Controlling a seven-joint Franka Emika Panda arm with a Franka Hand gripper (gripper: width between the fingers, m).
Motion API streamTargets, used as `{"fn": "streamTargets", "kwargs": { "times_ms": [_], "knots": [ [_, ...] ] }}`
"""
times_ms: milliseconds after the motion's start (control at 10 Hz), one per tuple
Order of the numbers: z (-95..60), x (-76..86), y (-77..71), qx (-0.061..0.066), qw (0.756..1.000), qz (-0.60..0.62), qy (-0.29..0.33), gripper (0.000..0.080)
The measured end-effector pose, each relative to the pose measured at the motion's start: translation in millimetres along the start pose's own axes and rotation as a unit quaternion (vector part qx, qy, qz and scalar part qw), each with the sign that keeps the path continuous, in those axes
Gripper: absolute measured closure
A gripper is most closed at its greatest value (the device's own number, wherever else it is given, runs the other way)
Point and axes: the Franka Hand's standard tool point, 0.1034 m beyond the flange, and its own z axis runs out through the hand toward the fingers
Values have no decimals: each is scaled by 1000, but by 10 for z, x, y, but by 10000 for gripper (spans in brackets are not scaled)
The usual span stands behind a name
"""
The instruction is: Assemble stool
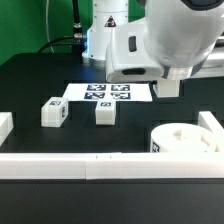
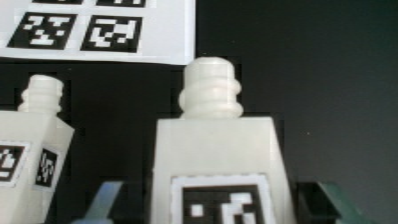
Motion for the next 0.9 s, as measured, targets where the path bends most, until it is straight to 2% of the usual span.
{"fn": "streamTargets", "kwargs": {
  "times_ms": [100, 200, 400, 600, 700, 900],
  "knots": [
    [-1, 12, -2, 0, 1000, 0, 2, 465],
    [-67, 25, -16, 1, 1000, -6, 16, 465],
    [-284, -101, -49, 0, 999, -12, 36, 465],
    [-285, -62, -52, 0, 999, -12, 46, 465],
    [-374, 24, -70, 2, 996, -12, 91, 465],
    [-506, 69, -139, -1, 982, -23, 189, 465]
  ]
}}
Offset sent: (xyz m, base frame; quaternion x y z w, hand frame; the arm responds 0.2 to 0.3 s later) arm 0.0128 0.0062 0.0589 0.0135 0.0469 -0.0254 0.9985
